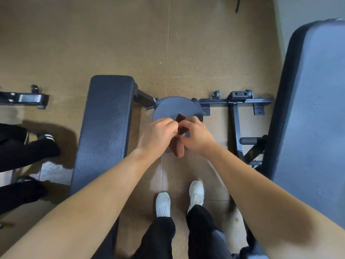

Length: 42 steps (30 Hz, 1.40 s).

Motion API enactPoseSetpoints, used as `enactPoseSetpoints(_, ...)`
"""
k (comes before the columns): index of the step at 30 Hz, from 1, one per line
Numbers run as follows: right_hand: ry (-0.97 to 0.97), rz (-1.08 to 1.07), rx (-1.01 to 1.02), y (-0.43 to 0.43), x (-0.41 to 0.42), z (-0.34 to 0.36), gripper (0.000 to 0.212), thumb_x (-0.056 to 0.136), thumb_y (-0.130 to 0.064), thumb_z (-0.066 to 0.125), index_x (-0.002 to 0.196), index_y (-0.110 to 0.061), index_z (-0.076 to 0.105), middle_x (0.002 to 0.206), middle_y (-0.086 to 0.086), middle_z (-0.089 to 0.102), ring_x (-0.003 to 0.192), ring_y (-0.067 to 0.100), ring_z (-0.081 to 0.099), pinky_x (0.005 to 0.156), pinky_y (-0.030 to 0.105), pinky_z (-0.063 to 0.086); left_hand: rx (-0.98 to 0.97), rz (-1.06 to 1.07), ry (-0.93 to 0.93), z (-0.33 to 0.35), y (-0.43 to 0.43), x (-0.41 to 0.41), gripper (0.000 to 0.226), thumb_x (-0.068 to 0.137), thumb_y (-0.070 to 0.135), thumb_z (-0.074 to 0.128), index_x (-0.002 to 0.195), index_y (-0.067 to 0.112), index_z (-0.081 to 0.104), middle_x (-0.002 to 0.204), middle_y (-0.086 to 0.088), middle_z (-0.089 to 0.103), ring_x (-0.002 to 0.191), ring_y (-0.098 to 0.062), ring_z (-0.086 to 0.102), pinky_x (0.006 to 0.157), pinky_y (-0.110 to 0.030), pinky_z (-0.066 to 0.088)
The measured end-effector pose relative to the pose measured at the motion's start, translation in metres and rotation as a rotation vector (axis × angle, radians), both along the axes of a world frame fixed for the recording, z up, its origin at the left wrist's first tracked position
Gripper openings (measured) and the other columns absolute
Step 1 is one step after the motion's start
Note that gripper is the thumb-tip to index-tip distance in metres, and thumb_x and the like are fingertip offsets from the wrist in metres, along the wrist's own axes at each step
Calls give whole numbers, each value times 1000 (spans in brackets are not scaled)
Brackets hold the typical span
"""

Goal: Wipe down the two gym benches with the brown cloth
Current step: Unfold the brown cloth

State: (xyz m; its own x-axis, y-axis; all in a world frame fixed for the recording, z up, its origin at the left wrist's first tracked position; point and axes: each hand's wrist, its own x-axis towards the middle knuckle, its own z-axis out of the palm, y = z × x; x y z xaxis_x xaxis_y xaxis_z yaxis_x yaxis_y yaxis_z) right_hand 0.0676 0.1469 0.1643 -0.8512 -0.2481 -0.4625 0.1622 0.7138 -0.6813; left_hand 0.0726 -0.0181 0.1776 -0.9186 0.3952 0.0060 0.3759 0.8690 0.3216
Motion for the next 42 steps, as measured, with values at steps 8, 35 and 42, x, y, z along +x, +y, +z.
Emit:
enactPoseSetpoints(8,361,-68,127,22,43,132,26,76,-39,74,90,-18,66,110,-1,59,103,24,52,82,39,50,278,26,-244,156,15,24,19,94,32,63,85,21,49,73,4,60,67,-17,53,62,-36,43)
enactPoseSetpoints(35,64,-879,-242,297,137,292,21,81,-13,58,82,0,74,82,10,73,76,26,68,78,43,55,-51,-316,-754,288,222,-19,36,68,48,66,85,17,72,84,-1,74,86,-25,70,79,-34,52)
enactPoseSetpoints(42,163,-711,2,359,112,303,36,70,-52,83,87,-21,75,85,-2,76,82,16,71,77,35,57,536,-95,-957,283,261,-33,34,81,21,80,112,20,68,103,1,76,92,-17,72,79,-30,56)
